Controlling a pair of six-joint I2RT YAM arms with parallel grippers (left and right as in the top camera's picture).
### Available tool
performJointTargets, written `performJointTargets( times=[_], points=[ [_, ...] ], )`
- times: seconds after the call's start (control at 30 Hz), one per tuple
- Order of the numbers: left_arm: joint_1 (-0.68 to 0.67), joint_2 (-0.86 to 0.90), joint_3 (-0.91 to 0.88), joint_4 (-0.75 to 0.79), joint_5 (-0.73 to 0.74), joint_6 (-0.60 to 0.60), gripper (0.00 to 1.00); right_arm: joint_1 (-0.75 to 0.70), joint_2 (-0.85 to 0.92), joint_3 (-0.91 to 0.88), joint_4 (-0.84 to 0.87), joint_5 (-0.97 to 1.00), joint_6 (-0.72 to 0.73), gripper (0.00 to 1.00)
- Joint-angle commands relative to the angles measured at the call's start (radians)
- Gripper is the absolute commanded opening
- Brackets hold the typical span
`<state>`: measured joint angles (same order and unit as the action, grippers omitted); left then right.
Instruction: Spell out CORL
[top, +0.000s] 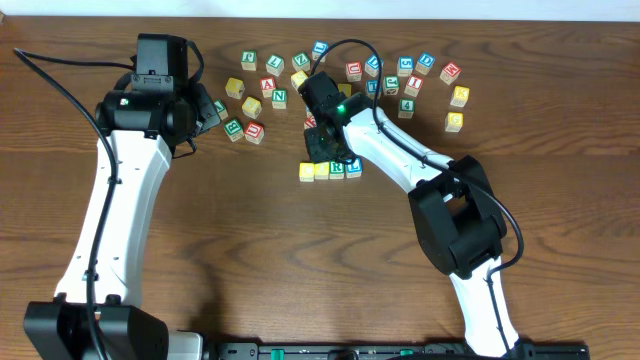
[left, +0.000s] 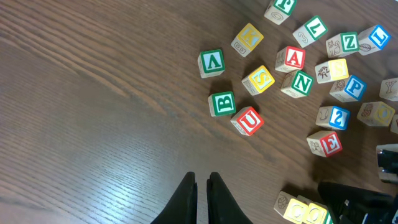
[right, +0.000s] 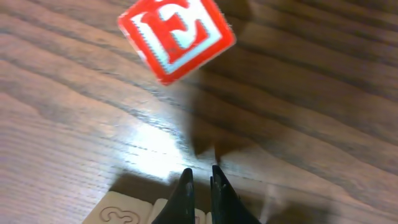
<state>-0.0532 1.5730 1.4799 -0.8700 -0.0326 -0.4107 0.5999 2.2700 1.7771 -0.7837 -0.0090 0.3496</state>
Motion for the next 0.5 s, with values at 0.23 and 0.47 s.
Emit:
performJointTargets(
  times=[0.23, 0.47],
  points=[
    [0.002, 0.004, -0.003, -0.004, -0.013, 0.013, 0.08, 0.004, 0.008, 0.002, -0.006, -0.04, -0.037, 0.05],
    [0.002, 0.004, -0.003, -0.004, -0.013, 0.013, 0.08, 0.005, 0.008, 0.002, -0.018, -0.055, -0.055, 0.04]
  ],
)
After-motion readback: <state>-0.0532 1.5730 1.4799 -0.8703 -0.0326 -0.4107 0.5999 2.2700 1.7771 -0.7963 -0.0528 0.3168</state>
